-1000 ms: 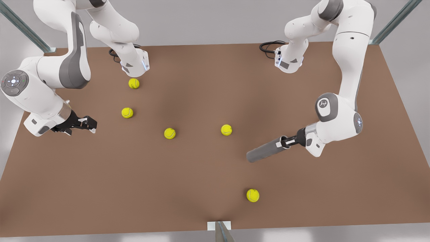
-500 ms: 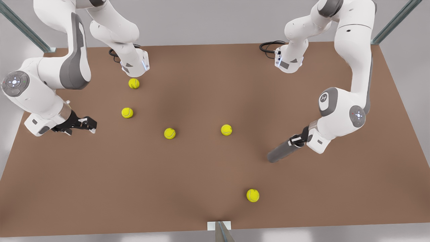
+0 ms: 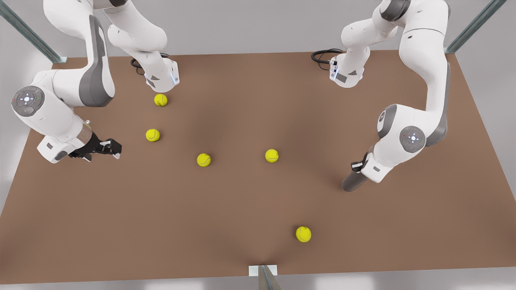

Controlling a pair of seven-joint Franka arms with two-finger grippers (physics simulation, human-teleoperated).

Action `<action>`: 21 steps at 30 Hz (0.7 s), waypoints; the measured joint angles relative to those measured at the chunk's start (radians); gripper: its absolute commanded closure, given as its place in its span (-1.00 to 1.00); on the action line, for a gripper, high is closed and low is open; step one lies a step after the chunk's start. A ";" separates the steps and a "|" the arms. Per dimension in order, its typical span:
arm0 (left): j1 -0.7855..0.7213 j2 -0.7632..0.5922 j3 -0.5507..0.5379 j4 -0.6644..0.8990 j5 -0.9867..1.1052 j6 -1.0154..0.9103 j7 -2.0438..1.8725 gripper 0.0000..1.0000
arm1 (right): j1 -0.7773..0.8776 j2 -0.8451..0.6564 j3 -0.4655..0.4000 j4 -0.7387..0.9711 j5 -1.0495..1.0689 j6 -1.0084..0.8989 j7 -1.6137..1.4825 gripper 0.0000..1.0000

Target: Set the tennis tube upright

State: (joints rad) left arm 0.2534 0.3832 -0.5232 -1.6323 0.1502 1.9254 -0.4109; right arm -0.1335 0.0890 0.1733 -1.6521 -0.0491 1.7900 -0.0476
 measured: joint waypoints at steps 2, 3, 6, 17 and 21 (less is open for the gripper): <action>0.001 0.002 0.000 0.000 0.020 -0.002 -0.002 0.57 | -0.003 0.000 0.000 0.000 0.000 0.000 0.000 -1.00; 0.001 0.002 0.000 0.000 0.027 -0.001 -0.002 0.57 | -0.005 0.000 0.000 -0.001 0.000 0.005 0.000 -1.00; 0.001 0.009 0.000 0.000 0.041 -0.001 -0.002 0.57 | -0.002 0.000 0.000 -0.002 0.000 0.006 0.000 -1.00; 0.001 0.042 -0.002 0.036 0.040 -0.018 -0.006 0.57 | -0.003 0.000 0.001 -0.002 0.000 0.015 0.000 -1.00; 0.001 0.045 -0.002 0.036 0.040 -0.018 -0.005 0.57 | 0.000 0.000 0.002 -0.002 0.000 0.020 0.000 -1.00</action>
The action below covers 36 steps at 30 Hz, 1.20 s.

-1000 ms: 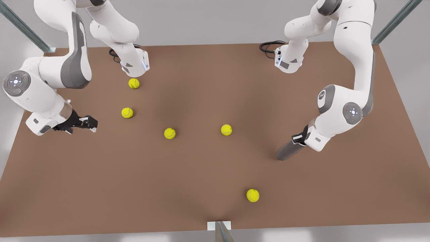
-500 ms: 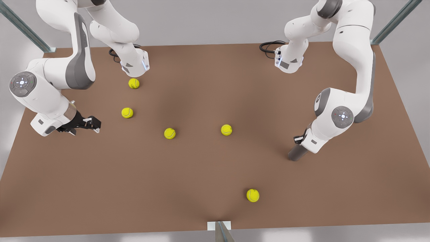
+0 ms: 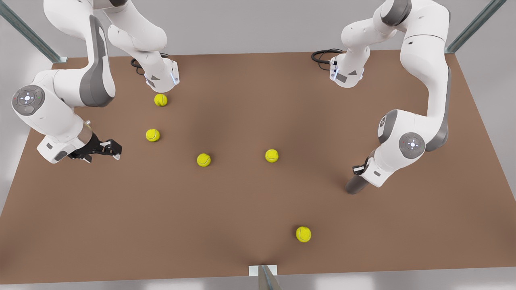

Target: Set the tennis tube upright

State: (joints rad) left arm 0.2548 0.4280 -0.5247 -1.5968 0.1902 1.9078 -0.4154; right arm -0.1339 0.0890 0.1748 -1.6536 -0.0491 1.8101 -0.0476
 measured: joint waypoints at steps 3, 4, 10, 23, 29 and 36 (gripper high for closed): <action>0.001 0.009 0.002 0.014 0.001 -0.003 0.002 0.57 | -0.003 0.000 0.000 0.000 0.000 0.002 0.000 -1.00; 0.002 0.009 0.002 0.016 0.001 -0.008 0.002 0.57 | -0.002 0.000 0.000 0.000 0.000 0.002 0.000 -1.00; 0.000 0.011 0.002 0.028 -0.019 -0.023 0.010 -1.00 | -0.002 0.000 0.000 0.000 0.000 0.000 0.000 -1.00; -0.002 0.008 0.000 0.043 -0.038 -0.049 0.000 -1.00 | -0.001 0.000 0.000 0.000 0.000 0.001 0.000 -1.00; -0.002 -0.013 -0.011 0.087 -0.040 -0.139 0.001 -1.00 | -0.002 0.000 0.000 -0.002 0.000 0.000 -0.002 -1.00; 0.076 -0.268 -0.055 0.154 -0.036 -0.439 0.006 -1.00 | -0.003 0.002 0.000 -0.002 0.000 0.000 0.000 -1.00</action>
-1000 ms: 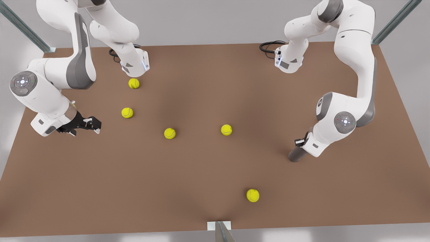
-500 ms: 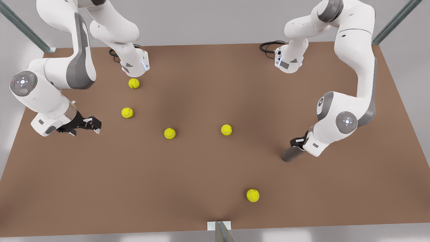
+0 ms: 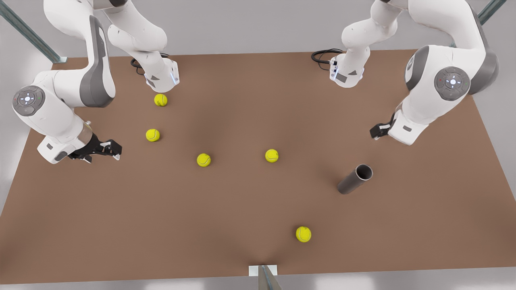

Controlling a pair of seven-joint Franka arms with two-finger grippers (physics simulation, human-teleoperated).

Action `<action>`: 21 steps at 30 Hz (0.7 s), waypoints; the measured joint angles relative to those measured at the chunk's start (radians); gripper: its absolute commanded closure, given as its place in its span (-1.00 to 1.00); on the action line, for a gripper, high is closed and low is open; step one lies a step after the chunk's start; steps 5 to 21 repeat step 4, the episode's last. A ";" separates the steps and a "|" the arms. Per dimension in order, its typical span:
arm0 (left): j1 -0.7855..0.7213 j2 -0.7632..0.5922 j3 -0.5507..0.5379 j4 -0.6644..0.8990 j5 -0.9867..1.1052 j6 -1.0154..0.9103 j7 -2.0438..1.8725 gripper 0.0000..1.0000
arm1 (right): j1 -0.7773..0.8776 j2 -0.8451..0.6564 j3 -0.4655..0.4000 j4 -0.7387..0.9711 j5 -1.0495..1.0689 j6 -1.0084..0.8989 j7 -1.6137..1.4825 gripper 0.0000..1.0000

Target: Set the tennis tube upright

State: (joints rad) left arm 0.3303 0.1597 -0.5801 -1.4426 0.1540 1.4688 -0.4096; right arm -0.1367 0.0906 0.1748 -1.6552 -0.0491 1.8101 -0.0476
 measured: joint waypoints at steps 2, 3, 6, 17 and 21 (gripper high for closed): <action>0.000 -0.051 -0.005 -0.080 -0.003 0.069 -0.002 -1.00 | -0.001 0.000 0.000 0.000 0.000 0.001 -0.001 -1.00; -0.001 -0.060 -0.006 -0.091 -0.004 0.077 -0.004 -1.00 | 0.000 0.000 0.000 0.000 0.000 0.002 0.000 -1.00; 0.004 -0.059 -0.006 -0.091 -0.005 0.077 -0.006 -1.00 | 0.001 0.000 0.000 0.000 0.000 0.002 0.000 -1.00; 0.004 -0.059 -0.006 -0.091 -0.005 0.077 -0.006 -1.00 | 0.001 0.000 0.000 0.000 0.000 0.002 0.000 -1.00; 0.004 -0.059 -0.006 -0.091 -0.005 0.077 -0.006 -1.00 | 0.001 0.000 0.000 0.000 0.000 0.002 0.000 -1.00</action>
